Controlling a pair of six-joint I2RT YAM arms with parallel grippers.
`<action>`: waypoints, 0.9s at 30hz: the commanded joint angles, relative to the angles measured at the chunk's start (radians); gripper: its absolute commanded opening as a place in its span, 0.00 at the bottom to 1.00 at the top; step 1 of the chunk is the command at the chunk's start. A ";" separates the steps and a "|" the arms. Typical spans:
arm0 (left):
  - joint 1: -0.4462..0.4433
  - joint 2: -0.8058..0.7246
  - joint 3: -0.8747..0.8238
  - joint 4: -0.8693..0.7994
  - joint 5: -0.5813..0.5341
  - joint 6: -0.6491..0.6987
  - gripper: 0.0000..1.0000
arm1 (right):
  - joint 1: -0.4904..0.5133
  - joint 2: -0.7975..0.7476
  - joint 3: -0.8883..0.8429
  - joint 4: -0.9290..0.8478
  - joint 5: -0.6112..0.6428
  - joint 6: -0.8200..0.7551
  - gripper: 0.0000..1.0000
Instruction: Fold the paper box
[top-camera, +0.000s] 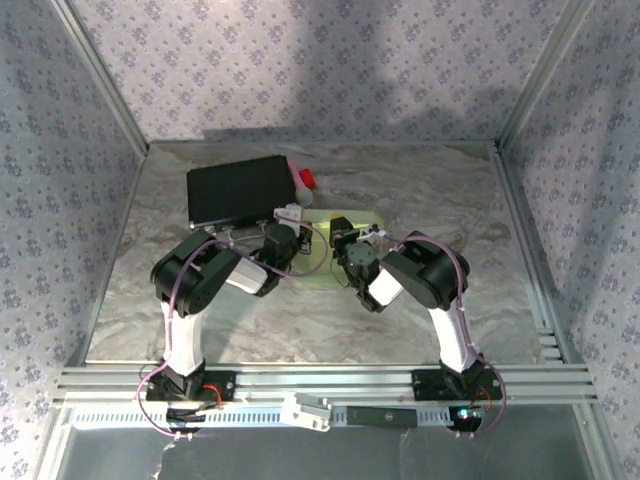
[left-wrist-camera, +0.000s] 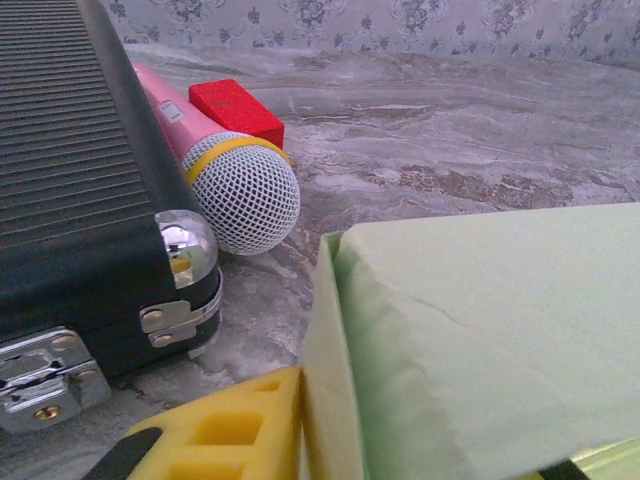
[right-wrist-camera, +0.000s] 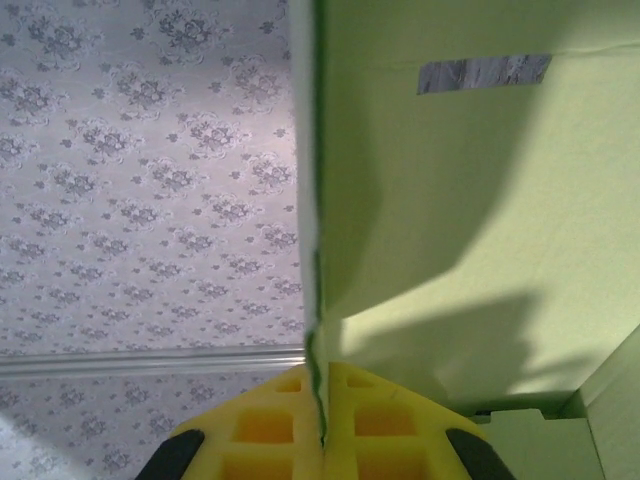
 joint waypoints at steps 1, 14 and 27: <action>-0.015 0.030 0.042 0.015 0.090 -0.014 0.22 | 0.029 0.041 -0.006 -0.121 -0.087 0.027 0.00; -0.026 0.029 0.043 0.005 0.033 -0.018 0.00 | 0.024 0.020 -0.012 -0.134 -0.095 0.046 0.00; -0.071 -0.327 0.192 -0.782 -0.132 -0.189 0.00 | 0.049 -0.627 -0.130 -0.811 -0.138 0.014 0.79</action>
